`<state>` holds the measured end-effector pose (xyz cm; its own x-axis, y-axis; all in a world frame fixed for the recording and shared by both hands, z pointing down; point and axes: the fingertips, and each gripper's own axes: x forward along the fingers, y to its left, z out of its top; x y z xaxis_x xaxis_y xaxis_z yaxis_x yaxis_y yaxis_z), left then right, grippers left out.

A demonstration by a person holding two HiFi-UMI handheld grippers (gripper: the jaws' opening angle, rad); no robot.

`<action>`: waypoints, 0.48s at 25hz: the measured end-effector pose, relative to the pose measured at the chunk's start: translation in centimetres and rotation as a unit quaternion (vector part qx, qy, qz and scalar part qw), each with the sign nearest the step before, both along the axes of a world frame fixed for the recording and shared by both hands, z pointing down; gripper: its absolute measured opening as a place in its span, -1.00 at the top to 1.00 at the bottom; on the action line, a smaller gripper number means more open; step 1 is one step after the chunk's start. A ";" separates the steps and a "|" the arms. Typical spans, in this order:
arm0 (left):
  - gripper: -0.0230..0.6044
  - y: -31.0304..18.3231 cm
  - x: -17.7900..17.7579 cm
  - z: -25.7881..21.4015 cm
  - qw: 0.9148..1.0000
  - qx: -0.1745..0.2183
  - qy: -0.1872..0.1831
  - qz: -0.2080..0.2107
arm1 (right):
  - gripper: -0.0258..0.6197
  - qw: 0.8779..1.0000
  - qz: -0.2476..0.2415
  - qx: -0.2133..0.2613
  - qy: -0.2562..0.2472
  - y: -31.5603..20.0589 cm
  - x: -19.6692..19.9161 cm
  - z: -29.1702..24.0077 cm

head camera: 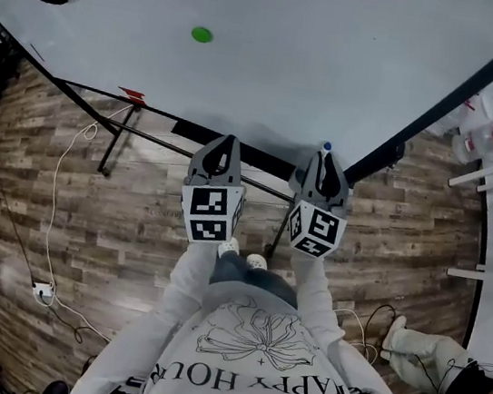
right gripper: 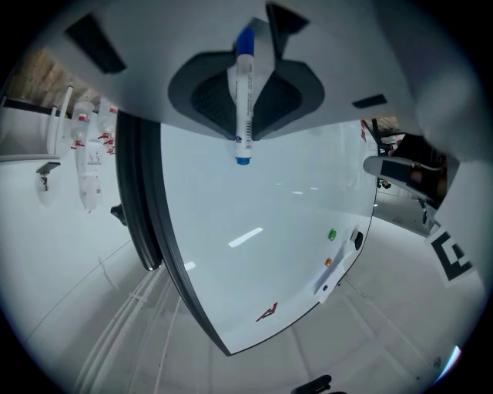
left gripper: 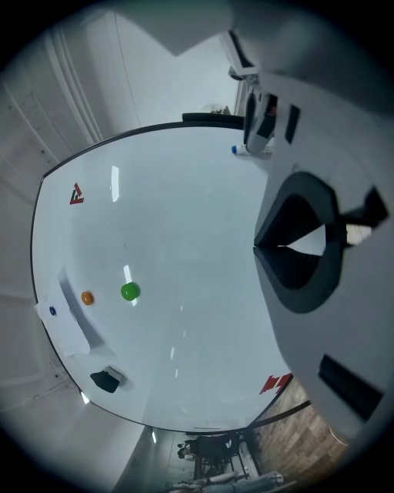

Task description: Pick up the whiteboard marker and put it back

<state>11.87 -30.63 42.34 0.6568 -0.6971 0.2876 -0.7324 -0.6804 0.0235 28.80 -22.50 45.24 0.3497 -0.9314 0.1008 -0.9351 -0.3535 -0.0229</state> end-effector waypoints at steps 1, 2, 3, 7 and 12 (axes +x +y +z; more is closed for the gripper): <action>0.91 0.0 0.1 0.1 1.000 -0.001 -0.001 0.001 | 0.72 1.000 0.001 -0.002 -0.001 0.0 0.1 0.5; 0.91 0.1 0.1 0.3 1.000 -0.003 -0.001 0.002 | 0.72 1.000 0.003 -0.005 -0.002 0.0 0.2 1.0; 0.91 0.2 0.2 0.4 1.000 -0.004 -0.002 0.003 | 0.72 1.000 0.004 -0.009 -0.003 0.1 0.3 1.4; 0.91 0.4 0.2 1.0 1.000 -0.010 -0.007 0.004 | 0.71 1.000 0.009 -0.025 -0.008 0.3 0.3 2.8; 0.91 0.6 0.6 1.2 1.000 -0.012 -0.007 0.007 | 0.70 0.999 0.004 -0.037 -0.005 0.7 0.1 3.4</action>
